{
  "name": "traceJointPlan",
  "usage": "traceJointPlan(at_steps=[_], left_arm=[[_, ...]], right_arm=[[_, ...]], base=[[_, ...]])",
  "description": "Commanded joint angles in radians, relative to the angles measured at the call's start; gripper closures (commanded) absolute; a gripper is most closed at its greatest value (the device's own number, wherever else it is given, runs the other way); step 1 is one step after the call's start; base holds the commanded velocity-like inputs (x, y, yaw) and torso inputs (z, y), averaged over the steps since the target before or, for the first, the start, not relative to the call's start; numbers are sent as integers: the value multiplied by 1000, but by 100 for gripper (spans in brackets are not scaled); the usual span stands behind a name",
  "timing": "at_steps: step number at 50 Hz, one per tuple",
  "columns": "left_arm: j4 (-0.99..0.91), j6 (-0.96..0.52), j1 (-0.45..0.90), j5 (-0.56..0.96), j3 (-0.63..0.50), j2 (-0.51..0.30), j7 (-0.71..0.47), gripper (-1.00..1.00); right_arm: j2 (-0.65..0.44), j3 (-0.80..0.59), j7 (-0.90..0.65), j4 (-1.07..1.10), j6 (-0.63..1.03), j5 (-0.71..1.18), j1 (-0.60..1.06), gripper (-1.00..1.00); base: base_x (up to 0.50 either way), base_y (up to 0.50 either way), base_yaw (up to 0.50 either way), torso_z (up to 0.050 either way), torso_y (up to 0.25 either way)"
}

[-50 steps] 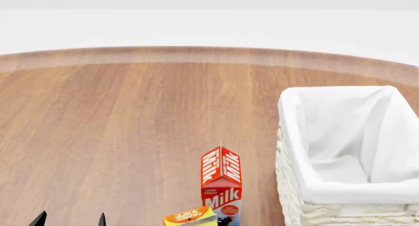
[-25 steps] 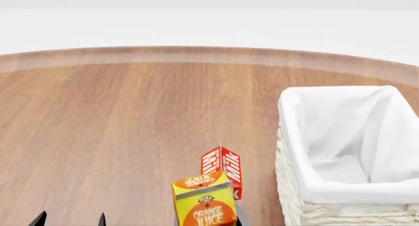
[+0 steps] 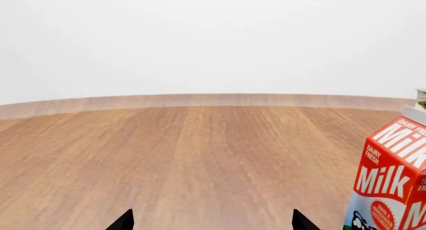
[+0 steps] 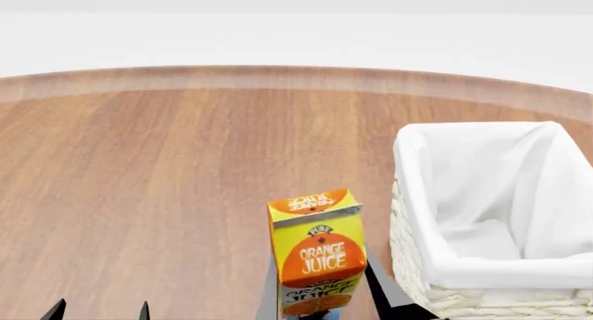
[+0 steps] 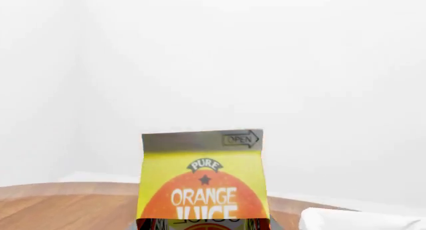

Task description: Pick up the orange juice, and put it in the basket.

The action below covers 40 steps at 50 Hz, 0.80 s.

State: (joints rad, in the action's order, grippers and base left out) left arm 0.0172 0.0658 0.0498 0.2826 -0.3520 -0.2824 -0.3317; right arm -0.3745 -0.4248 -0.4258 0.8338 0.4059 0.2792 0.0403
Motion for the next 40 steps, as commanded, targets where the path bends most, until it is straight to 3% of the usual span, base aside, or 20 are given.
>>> traceJointPlan(at_steps=[1, 27, 40], left_arm=[[0, 1, 1, 2, -3, -2, -3, -100], [1, 4, 3, 7, -10, -7, -8, -100], [2, 5, 4, 10, -13, -9, -11, -100]], right_arm=[[-1, 47, -10, 72, 94, 10, 68, 100], [-12, 140, -96, 192, 320, 153, 251, 100], [-111, 158, -231, 200, 308, 295, 340, 100]], base=[[0, 0, 0, 0, 10], [0, 0, 0, 0, 0], [0, 0, 0, 0, 1]])
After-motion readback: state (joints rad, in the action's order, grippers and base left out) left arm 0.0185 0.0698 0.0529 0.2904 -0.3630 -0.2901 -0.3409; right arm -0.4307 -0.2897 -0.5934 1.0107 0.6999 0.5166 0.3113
